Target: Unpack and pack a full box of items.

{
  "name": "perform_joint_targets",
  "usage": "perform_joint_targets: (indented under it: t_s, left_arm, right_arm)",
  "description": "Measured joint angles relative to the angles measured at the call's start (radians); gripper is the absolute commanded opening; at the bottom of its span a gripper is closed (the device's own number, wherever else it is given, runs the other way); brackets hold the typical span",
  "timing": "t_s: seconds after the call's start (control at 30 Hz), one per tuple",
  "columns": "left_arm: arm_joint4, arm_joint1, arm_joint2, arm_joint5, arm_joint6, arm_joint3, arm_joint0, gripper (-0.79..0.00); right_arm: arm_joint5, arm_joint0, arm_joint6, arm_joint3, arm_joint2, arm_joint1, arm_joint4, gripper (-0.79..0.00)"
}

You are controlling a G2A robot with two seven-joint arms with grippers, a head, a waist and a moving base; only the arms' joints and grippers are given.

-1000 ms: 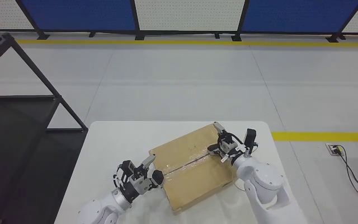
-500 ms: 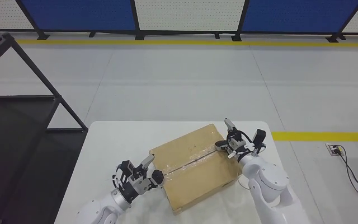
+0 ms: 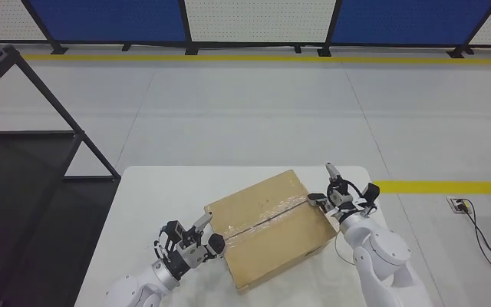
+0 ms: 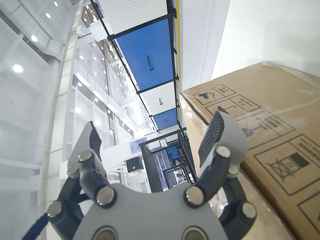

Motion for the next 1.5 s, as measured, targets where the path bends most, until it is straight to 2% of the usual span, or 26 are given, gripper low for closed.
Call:
perform_joint_targets:
  t_s: [0.37,0.67,0.8,1.0,1.2,1.3,1.5]
  left_arm:
    - [0.003,0.0,-0.008,-0.011,0.001,-0.016,0.015,0.0]
    - [-0.006,0.003,-0.036,-0.04,-0.005,-0.056,0.044,0.0]
    - [-0.038,0.005,-0.078,-0.068,0.003,-0.067,0.066,0.0]
    - [-0.125,0.011,-0.17,-0.088,-0.002,-0.063,0.106,0.0]
    - [-0.19,0.015,-0.248,-0.102,-0.003,-0.07,0.153,0.0]
    - [-0.225,0.016,-0.254,-0.056,-0.023,-0.071,0.164,0.0]
    - [-0.223,0.016,-0.253,-0.063,-0.021,-0.071,0.163,0.0]
  right_arm:
    - [-0.022,-0.009,-0.013,0.031,0.044,-0.001,0.09,0.0]
    - [-0.1,-0.073,0.079,-0.057,0.053,0.003,0.119,0.0]
    - [-0.091,-0.088,0.118,-0.112,0.022,0.007,0.057,0.0]
    - [-0.067,-0.095,0.052,-0.172,-0.027,0.006,-0.031,0.0]
    - [-0.066,-0.095,0.054,-0.171,-0.026,0.006,-0.029,0.0]
    - [-0.066,-0.095,0.052,-0.169,-0.027,0.006,-0.03,0.0]
    - [-0.041,-0.037,-0.014,-0.084,-0.064,-0.005,0.006,0.0]
